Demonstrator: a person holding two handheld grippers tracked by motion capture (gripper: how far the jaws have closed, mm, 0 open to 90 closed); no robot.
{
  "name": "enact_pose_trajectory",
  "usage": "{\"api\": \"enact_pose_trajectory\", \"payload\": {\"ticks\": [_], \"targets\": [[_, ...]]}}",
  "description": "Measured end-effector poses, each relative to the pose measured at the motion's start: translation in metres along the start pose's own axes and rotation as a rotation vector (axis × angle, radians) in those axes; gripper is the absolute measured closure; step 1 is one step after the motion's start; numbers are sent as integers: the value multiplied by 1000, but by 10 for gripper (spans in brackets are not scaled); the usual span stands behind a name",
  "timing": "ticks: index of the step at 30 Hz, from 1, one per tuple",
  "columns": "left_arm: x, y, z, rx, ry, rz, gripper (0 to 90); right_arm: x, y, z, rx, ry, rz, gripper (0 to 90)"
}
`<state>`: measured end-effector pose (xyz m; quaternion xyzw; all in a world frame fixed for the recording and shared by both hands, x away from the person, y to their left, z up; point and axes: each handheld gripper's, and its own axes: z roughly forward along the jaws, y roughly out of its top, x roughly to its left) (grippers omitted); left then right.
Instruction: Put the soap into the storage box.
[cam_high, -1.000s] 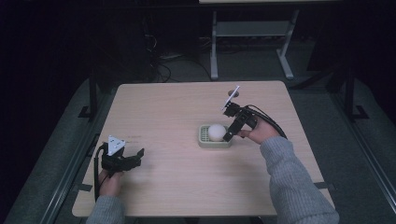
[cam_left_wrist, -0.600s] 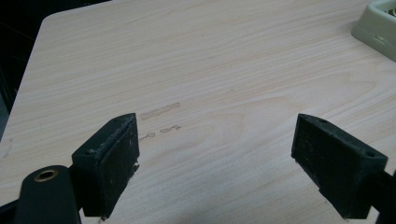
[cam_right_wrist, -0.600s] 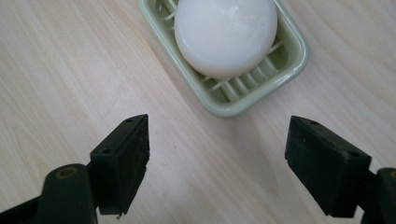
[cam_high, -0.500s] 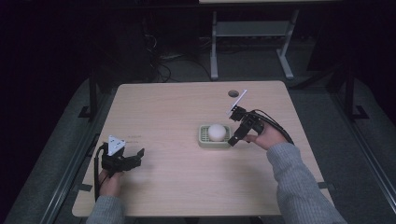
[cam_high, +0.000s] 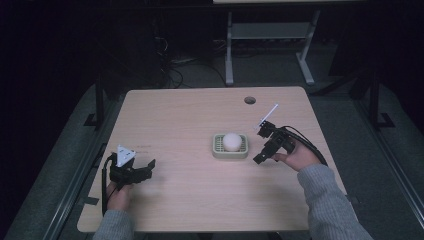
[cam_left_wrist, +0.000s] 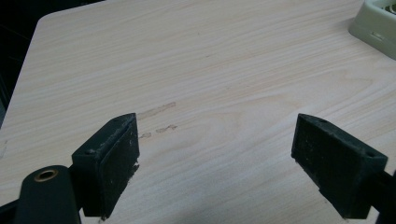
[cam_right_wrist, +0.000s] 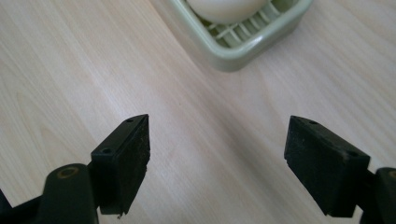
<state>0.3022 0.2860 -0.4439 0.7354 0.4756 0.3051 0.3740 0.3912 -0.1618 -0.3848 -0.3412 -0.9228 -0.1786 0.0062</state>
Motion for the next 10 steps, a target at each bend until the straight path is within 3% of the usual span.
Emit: {"api": "enact_pose_trajectory", "payload": {"ticks": [10], "targets": [[-1,0,0,0,-1,8,148,5,-36,7,-7,11,26,220]]}}
